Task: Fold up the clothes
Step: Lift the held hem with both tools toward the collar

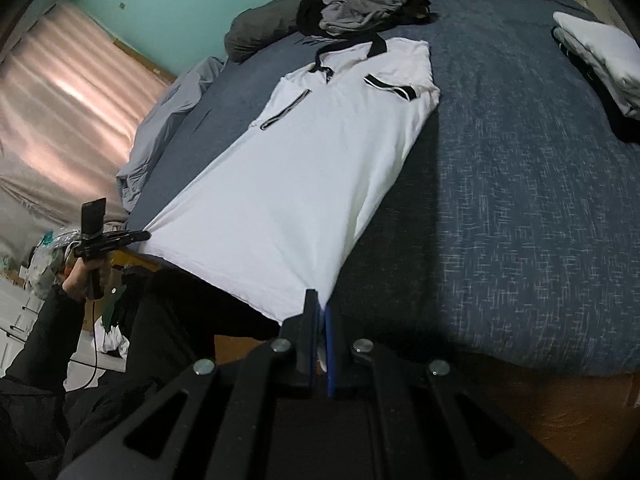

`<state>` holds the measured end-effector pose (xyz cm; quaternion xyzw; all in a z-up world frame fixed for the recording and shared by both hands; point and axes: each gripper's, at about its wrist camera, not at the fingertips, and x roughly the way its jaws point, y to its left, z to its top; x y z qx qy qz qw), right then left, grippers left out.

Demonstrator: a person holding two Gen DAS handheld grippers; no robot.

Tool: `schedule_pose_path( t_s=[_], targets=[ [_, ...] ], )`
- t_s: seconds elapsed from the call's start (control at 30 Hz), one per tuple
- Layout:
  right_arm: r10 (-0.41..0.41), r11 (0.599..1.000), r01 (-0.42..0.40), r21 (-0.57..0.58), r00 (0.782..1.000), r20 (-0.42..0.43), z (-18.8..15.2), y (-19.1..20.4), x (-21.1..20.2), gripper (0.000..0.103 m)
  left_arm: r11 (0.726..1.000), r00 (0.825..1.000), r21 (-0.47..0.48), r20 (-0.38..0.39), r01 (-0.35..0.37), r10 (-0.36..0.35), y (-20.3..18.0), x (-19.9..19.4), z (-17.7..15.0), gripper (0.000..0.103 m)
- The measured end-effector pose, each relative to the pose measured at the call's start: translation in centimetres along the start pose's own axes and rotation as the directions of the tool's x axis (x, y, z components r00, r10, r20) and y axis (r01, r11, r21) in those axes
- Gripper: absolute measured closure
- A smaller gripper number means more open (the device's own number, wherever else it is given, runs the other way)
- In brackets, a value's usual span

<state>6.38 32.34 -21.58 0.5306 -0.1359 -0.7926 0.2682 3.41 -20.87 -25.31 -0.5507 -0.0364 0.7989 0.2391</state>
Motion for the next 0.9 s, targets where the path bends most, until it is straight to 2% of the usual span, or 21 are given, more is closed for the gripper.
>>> schedule_pose_path(
  t_s=[0.17,0.33,0.53,0.7,0.9],
  targets=[
    [0.006,0.999,-0.007,-0.040,1.000,-0.006,-0.2,1.3,-1.2,0.101,1.000,1.000,0.023,0.004,-0.019,0.019,0.1,-1.3,-0.5,0.101],
    [0.018,0.998,-0.019,-0.062,1.000,-0.015,0.1,2.1,-1.0,0.101,0.999,1.000,0.036,0.024,-0.002,0.001,-0.4,-2.0,-0.7,0.101],
    [0.025,0.997,-0.028,-0.073,0.999,-0.043,-0.5,2.4,-0.2,0.101,0.996,1.000,0.093,0.008,0.014,-0.015,-2.1,-2.3,-1.1,0.101],
    [0.007,0.998,-0.011,-0.061,0.997,-0.072,-0.7,1.8,-0.2,0.101,0.996,1.000,0.089,0.002,0.014,-0.014,-1.5,-1.7,0.2,0.101],
    [0.011,0.998,-0.014,-0.066,0.999,-0.049,2.5,1.8,-0.4,0.101,0.997,1.000,0.082,-0.004,0.012,-0.011,-0.7,-0.9,1.9,0.101]
  ],
)
